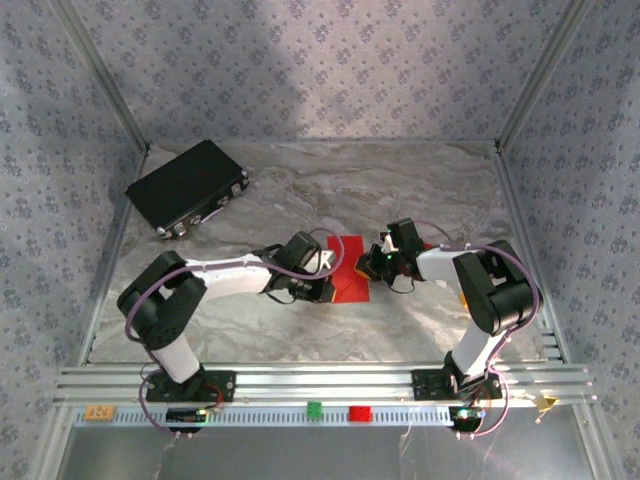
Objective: Fold a paper plane with a square sheet of paper (pick it up from the middle)
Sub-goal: Fold the triangle a second time at the center of the table, then turn over the paper at the center of the table.
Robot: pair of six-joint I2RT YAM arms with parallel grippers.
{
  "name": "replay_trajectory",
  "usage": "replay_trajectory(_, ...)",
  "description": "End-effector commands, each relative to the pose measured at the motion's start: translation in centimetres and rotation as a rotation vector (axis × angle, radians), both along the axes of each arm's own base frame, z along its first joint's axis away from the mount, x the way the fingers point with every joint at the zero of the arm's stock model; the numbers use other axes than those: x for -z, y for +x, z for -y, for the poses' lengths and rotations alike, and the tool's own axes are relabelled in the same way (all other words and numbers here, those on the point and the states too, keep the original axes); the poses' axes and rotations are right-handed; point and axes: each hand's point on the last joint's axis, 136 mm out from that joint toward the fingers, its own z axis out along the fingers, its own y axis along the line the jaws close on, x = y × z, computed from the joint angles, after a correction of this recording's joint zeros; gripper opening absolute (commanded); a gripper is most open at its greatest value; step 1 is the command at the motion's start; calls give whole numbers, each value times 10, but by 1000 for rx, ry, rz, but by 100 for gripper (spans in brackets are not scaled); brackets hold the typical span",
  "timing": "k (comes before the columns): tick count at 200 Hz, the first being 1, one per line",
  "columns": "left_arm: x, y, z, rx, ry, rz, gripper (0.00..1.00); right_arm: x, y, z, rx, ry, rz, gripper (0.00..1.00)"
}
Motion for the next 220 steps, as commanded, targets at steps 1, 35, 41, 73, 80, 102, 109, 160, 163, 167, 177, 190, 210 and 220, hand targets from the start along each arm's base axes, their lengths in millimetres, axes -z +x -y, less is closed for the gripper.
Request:
replay_trajectory(1,-18,16,1,-28,-45,45,2,-21,6,3,-3,-8,58,14)
replay_trajectory(35,-25,40,11,-55,-91,34,2,-37,-6,21,24,-90,73,19)
replay_trajectory(41,-25,43,15,-50,-93,31,2,-37,-9,24,30,-95,70,20)
replay_trajectory(73,-17,56,28,-34,-85,16,3,-37,-31,33,56,-95,44,24)
replay_trajectory(80,-15,57,30,-30,-83,10,3,-36,-35,33,58,-90,36,24)
replay_trajectory(102,-6,61,33,-21,-62,-1,3,-33,-48,31,60,-86,9,24)
replay_trajectory(109,-2,62,32,-23,-49,-3,3,-32,-52,30,56,-85,5,25)
replay_trajectory(160,27,61,23,-42,2,-28,2,-24,-68,28,50,-106,-24,26)
replay_trajectory(163,29,60,22,-44,4,-31,1,-24,-68,28,48,-106,-25,26)
replay_trajectory(167,31,59,21,-45,8,-35,1,-23,-69,28,48,-105,-29,26)
replay_trajectory(177,35,56,19,-47,11,-44,0,-23,-72,26,39,-100,-33,26)
replay_trajectory(190,41,52,15,-48,14,-55,0,-22,-74,24,30,-96,-43,28)
replay_trajectory(210,46,46,12,-48,19,-66,0,-19,-79,21,18,-100,-61,31)
replay_trajectory(220,47,45,10,-49,19,-69,0,-18,-80,20,14,-99,-64,31)
